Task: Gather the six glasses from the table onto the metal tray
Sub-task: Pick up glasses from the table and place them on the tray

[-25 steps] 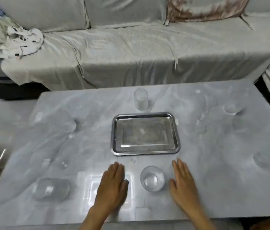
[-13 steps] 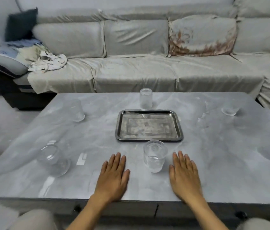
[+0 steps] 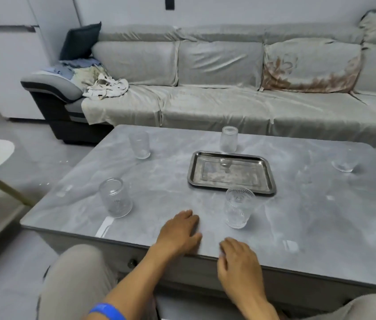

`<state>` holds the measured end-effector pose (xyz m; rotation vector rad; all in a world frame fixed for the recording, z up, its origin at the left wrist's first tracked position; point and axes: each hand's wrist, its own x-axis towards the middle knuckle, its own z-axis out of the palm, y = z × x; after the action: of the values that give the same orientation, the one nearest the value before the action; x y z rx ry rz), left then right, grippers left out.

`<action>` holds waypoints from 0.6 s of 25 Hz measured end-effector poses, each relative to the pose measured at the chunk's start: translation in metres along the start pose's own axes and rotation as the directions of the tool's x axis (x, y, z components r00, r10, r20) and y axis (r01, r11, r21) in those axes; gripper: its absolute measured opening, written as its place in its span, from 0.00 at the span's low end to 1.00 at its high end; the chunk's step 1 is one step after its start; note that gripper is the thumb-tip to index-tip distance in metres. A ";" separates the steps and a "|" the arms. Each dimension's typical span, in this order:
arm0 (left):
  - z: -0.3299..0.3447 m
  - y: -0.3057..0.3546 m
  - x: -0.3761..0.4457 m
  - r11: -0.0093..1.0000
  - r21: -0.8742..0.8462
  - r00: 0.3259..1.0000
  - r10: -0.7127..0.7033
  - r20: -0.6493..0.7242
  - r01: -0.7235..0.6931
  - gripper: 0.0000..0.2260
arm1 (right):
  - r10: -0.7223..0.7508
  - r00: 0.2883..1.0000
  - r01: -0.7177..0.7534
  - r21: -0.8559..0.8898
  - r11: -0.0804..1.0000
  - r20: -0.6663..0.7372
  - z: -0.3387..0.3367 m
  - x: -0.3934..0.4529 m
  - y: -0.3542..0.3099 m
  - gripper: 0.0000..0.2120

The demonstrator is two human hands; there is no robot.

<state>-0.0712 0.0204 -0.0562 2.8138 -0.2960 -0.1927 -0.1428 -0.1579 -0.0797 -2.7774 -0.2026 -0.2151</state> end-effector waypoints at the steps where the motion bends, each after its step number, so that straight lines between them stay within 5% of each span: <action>1: -0.015 -0.009 -0.002 1.000 -0.023 0.996 -0.010 -0.094 0.008 0.19 | -0.056 0.998 0.057 0.056 0.997 -0.018 0.004 0.005 -0.013 0.13; 5: -0.068 -0.072 -0.008 0.941 0.103 0.811 -0.218 -0.543 0.322 0.25 | -0.123 0.992 0.114 0.219 0.969 0.030 0.014 0.035 -0.052 0.16; 8: -0.089 -0.117 -0.016 0.810 -0.088 0.709 -0.554 -0.436 0.579 0.36 | -0.171 0.983 0.143 0.304 0.942 0.069 0.019 0.045 -0.073 0.15; 11: -0.096 -0.138 -0.015 0.721 -0.410 0.688 -0.679 -0.257 0.559 0.36 | -0.201 0.972 0.136 0.399 0.907 0.125 0.013 0.052 -0.087 0.15; 15: -0.103 -0.115 -0.009 0.856 -0.322 0.721 -0.515 -0.464 0.404 0.34 | -0.179 0.980 0.106 0.541 0.834 0.084 -0.028 0.082 -0.097 0.18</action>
<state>-0.0425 0.1591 0.0064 2.5425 0.5393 0.4432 -0.0825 -0.0683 -0.0080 -2.2156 -0.4343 -0.0024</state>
